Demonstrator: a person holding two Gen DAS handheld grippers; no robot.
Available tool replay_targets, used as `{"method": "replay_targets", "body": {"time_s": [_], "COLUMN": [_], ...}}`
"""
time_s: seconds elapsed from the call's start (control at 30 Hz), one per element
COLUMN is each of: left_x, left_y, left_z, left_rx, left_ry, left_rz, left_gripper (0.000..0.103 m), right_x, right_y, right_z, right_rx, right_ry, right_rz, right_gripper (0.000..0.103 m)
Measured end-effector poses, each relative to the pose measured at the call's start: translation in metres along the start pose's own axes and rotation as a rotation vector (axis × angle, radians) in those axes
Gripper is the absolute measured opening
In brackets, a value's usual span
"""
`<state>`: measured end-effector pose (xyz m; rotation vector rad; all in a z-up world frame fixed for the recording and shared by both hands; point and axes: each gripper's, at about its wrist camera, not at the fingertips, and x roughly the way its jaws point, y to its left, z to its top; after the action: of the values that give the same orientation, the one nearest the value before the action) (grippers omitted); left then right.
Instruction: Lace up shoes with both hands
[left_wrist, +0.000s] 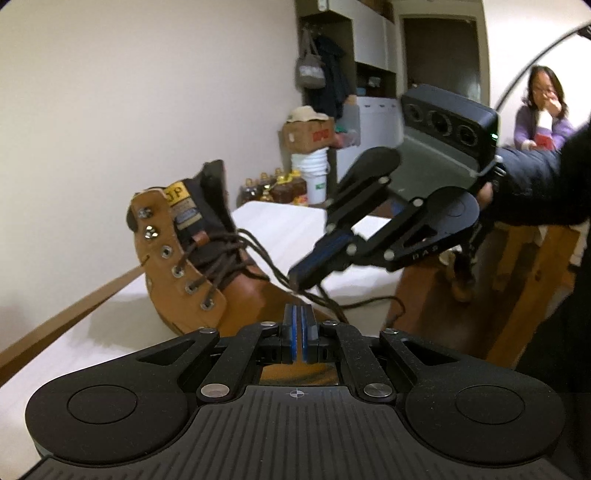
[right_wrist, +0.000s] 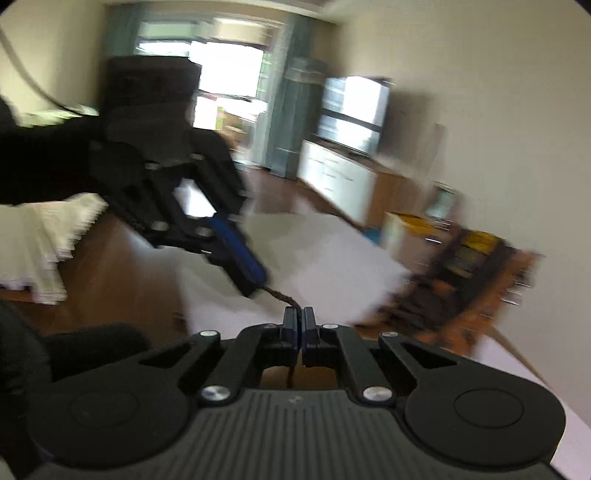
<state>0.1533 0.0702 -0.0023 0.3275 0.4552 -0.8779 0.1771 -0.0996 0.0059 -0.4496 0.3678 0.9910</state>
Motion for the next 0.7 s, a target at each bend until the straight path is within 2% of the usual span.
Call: {"method": "replay_targets", "body": {"time_s": [0.1, 0.17, 0.23, 0.33, 0.37, 0.47, 0.53, 0.63, 0.7], "left_x": [0.001, 0.002, 0.008, 0.02, 0.022, 0.033, 0.043, 0.058, 0.069], "left_y": [0.016, 0.024, 0.033, 0.045, 0.047, 0.059, 0.068, 0.082, 0.092], "left_z": [0.014, 0.025, 0.046, 0.078, 0.082, 0.108, 0.12, 0.136, 0.143], "left_rx": [0.037, 0.069, 0.155, 0.285, 0.3, 0.391, 0.445, 0.514, 0.537], "left_ry": [-0.003, -0.001, 0.02, 0.054, 0.057, 0.086, 0.12, 0.175, 0.213], "left_rz": [0.038, 0.04, 0.041, 0.03, 0.027, -0.001, -0.026, -0.103, -0.148], "left_gripper": [0.004, 0.005, 0.006, 0.014, 0.016, 0.03, 0.034, 0.037, 0.044], "right_x": [-0.012, -0.016, -0.016, -0.01, -0.008, -0.002, 0.0, 0.001, 0.003], "right_y": [-0.006, -0.008, -0.007, -0.002, 0.0, 0.007, 0.007, 0.007, 0.006], "right_z": [0.002, 0.005, 0.01, 0.018, 0.02, 0.026, 0.026, 0.025, 0.027], "right_rx": [0.045, 0.051, 0.016, -0.065, -0.096, -0.221, -0.254, -0.287, -0.295], "right_ry": [0.025, 0.035, 0.058, 0.105, 0.118, 0.162, 0.179, 0.2, 0.212], "right_rz": [-0.191, -0.279, -0.346, -0.402, -0.415, -0.461, -0.471, -0.484, -0.494], "right_gripper": [0.003, 0.003, 0.003, 0.003, 0.003, 0.003, 0.003, 0.003, 0.003]}}
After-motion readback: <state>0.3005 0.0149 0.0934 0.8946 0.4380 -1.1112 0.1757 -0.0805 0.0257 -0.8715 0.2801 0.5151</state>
